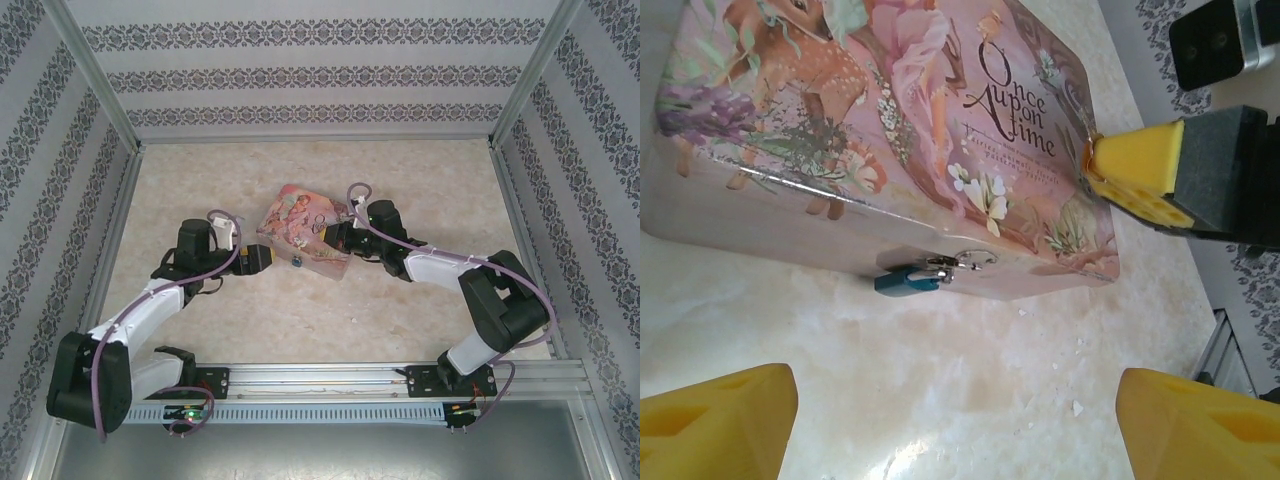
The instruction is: Unlock the padlock with the key
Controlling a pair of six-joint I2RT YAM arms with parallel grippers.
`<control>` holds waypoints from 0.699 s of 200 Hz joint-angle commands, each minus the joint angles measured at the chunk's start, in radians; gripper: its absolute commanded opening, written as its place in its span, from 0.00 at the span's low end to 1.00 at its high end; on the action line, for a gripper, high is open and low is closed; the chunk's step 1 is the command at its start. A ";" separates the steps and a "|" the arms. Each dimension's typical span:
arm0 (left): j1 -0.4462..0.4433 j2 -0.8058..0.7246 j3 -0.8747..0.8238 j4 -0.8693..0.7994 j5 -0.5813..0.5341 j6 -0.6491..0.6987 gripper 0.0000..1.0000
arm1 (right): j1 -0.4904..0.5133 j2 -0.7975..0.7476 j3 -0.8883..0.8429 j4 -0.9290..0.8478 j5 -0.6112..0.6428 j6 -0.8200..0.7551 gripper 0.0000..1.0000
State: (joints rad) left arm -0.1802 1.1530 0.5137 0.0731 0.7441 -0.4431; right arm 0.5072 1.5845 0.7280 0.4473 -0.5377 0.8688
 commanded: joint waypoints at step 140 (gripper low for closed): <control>-0.003 0.459 0.142 0.451 0.068 -0.189 0.76 | -0.078 0.110 0.029 -0.027 -0.015 -0.050 0.00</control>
State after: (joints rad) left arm -0.1814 1.5688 0.5980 0.4549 0.8036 -0.6350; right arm 0.4408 1.6459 0.7383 0.4717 -0.5701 0.8551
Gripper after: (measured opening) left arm 0.759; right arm 0.043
